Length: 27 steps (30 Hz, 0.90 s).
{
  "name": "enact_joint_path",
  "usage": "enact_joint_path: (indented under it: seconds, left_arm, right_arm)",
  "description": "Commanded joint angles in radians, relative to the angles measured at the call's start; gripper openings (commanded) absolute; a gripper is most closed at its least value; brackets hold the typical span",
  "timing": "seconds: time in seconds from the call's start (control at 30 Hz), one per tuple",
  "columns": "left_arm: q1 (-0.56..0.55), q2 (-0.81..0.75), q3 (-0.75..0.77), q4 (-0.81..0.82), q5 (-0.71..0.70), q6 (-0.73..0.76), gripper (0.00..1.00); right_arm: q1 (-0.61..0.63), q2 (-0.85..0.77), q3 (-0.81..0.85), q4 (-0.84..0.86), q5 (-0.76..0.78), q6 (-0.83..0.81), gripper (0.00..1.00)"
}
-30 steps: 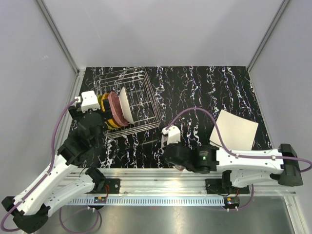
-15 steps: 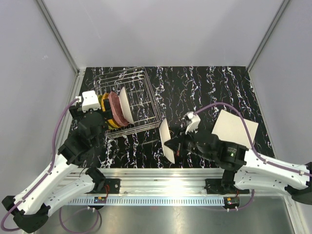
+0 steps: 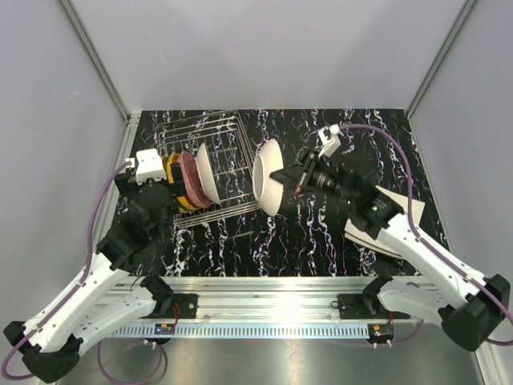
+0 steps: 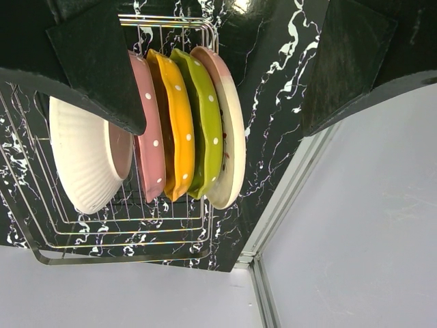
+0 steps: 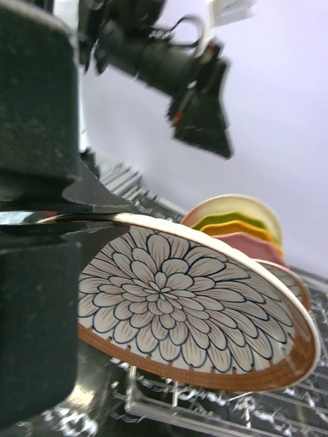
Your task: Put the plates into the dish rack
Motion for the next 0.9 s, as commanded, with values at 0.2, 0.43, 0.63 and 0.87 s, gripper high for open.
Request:
enact_joint_path:
  seconds: [0.2,0.43,0.63,0.87]
  left_arm:
    - [0.004,0.006,-0.007,0.062,-0.03,0.004,0.99]
    - [0.006,0.012,-0.01,0.068,-0.041,0.01,0.99]
    - [0.007,0.024,-0.012,0.079,-0.041,0.018,0.99]
    - [0.009,0.023,-0.015,0.079,-0.049,0.021,0.99]
  right_arm:
    - [-0.174,0.201,0.158,0.54,-0.391,0.2,0.0]
    - [-0.211,0.373,0.216,0.724,-0.441,0.287,0.0]
    - [-0.222,0.499,0.274,0.809,-0.468,0.344,0.0]
    - [-0.222,0.612,0.305,0.861,-0.493,0.358,0.0]
